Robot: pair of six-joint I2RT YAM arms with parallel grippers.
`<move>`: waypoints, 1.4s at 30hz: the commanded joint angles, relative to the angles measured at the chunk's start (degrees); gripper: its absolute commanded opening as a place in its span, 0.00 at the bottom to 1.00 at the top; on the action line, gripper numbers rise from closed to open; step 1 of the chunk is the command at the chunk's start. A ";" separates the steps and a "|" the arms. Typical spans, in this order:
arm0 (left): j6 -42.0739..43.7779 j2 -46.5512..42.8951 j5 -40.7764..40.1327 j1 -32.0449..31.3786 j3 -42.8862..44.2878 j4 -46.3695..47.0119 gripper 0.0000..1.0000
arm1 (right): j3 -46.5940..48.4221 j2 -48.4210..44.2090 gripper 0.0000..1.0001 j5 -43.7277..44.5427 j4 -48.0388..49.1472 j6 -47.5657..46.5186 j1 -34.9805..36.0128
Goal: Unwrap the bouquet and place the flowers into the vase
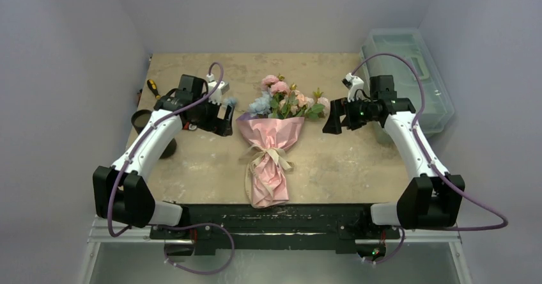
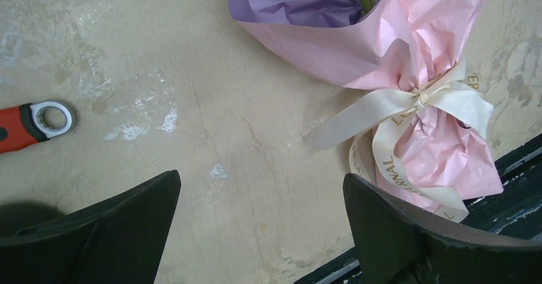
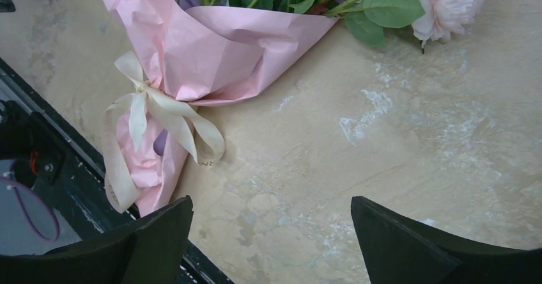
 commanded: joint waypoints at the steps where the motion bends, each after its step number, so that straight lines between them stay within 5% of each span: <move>1: -4.49 -2.25 3.03 -0.37 -1.16 4.54 1.00 | -2.39 -0.24 0.98 -4.87 1.99 2.50 0.13; 12: -11.44 -1.51 14.96 -0.45 -11.45 19.02 1.00 | -5.59 6.14 0.97 -6.92 10.16 10.57 5.03; 21: -18.56 0.47 18.98 -0.45 -18.28 30.98 0.99 | -4.09 17.42 0.81 -8.02 18.08 14.40 10.24; 30: -24.10 6.32 21.75 -0.45 -21.57 42.79 0.75 | -1.02 26.85 0.66 -9.80 23.61 17.71 11.46; 42: -28.32 16.43 22.56 -0.54 -18.54 53.79 0.63 | 5.66 36.92 0.46 -13.43 31.87 24.66 12.55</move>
